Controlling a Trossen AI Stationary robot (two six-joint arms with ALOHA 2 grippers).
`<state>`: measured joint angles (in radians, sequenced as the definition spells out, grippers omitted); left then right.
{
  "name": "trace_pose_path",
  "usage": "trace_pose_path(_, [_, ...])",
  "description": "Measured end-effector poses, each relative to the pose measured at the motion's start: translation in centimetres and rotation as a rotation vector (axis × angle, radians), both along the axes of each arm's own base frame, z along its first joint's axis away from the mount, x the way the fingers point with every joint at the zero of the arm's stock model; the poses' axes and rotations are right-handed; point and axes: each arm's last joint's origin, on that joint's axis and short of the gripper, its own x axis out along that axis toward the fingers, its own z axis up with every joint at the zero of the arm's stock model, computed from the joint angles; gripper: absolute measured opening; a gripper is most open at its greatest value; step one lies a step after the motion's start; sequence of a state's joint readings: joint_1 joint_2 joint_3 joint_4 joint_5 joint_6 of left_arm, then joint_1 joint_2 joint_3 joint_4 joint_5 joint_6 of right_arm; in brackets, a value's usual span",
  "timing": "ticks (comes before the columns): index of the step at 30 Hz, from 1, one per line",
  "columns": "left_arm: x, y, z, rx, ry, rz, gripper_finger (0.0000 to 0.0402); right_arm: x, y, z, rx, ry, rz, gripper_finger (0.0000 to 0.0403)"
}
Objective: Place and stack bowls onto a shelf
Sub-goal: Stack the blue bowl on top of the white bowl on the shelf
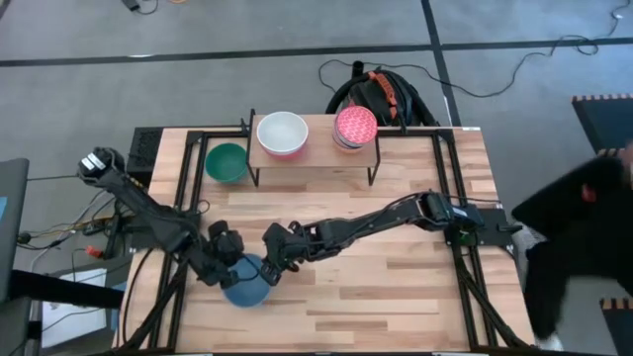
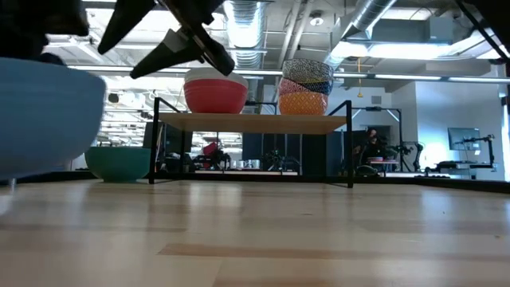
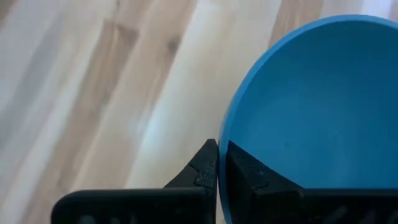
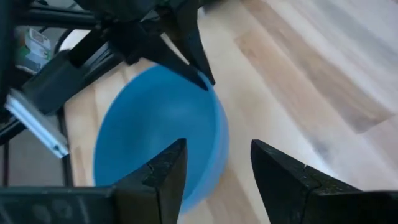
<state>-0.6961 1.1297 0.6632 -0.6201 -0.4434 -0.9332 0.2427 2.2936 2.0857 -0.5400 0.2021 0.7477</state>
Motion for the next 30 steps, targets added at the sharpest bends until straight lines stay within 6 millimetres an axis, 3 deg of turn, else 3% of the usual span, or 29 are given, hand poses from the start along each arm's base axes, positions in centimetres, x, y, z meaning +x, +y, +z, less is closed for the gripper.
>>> trace_pose_path(7, [1.5, 1.0, 1.8, 0.051, -0.059, 0.029, 0.0000, 0.3, -1.6, 0.0, -0.038, 0.008, 0.021, 0.0230])
trace_pose_path(13, [2.6, 1.3, 4.4, 0.075, -0.102, 0.013, 0.0000, -0.2, -2.7, -0.9, -0.030, 0.123, 0.000, 0.0224])
trace_pose_path(18, [3.0, 1.5, 6.0, 0.093, -0.120, 0.002, 0.0000, -0.4, -3.3, -1.0, -0.012, 0.161, 0.005, 0.0169])
trace_pose_path(24, [3.7, 2.1, 7.4, 0.065, -0.149, 0.039, 0.0001, -0.3, -3.7, -1.1, 0.025, 0.170, 0.027, 0.0035])
trace_pose_path(30, [4.1, 3.0, 10.3, 0.072, -0.158, 0.034, 0.0026, -1.0, -4.8, 0.6, 0.032, 0.170, 0.021, 0.0026])
